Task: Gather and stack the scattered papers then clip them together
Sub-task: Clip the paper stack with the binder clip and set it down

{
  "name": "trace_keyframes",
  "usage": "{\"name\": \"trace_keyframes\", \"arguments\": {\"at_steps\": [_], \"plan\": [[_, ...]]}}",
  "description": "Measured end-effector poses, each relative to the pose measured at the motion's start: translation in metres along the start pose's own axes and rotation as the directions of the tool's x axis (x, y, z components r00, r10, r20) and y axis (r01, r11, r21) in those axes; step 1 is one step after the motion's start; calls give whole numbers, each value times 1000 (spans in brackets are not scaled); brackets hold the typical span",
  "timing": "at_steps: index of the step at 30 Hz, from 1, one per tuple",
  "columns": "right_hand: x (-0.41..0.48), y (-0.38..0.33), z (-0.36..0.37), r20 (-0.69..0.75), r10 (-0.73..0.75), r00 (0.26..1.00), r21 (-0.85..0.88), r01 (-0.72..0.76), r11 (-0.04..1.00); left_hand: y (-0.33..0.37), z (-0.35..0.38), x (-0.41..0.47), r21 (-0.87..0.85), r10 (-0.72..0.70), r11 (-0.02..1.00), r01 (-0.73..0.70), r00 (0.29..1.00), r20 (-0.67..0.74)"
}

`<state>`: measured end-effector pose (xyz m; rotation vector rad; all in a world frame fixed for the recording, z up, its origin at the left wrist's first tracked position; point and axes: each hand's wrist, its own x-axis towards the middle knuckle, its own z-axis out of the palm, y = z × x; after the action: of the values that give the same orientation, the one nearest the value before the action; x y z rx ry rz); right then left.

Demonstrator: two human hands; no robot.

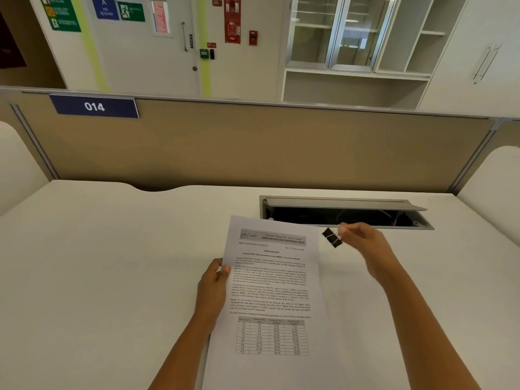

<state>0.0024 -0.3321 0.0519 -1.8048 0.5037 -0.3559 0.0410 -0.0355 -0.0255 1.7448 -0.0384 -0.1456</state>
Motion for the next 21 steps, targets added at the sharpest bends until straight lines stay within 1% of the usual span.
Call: {"name": "trace_keyframes", "arguments": {"at_steps": [4, 7, 9, 12, 16, 18, 21], "plan": [[-44, -13, 25, 215, 66, 974, 75, -84, 994, 2, -2, -14, -30, 25, 999, -25, 1000, 9], [-74, -17, 43, 302, 64, 951, 53, -84, 995, 0, -6, -26, -53, 50, 997, -49, 998, 25], [-91, -16, 53, 313, 42, 949, -16, -39, 999, -1, -8, -34, -84, 71, 994, -69, 997, 27], [-111, -15, 62, 295, 13, 955, -109, 21, 994, -1, -10, -44, -118, 80, 990, -78, 997, 10], [-126, -19, 66, 279, -40, 959, -220, 105, 970, -4, -11, -53, -135, 96, 986, -97, 995, -14], [-130, -21, 65, 282, -41, 959, -266, 119, 957, -7, -12, -56, -137, 109, 985, -110, 994, -17], [-134, -22, 65, 294, -5, 956, -302, 98, 948, -10, -14, -60, -136, 116, 984, -116, 993, -14]]}}
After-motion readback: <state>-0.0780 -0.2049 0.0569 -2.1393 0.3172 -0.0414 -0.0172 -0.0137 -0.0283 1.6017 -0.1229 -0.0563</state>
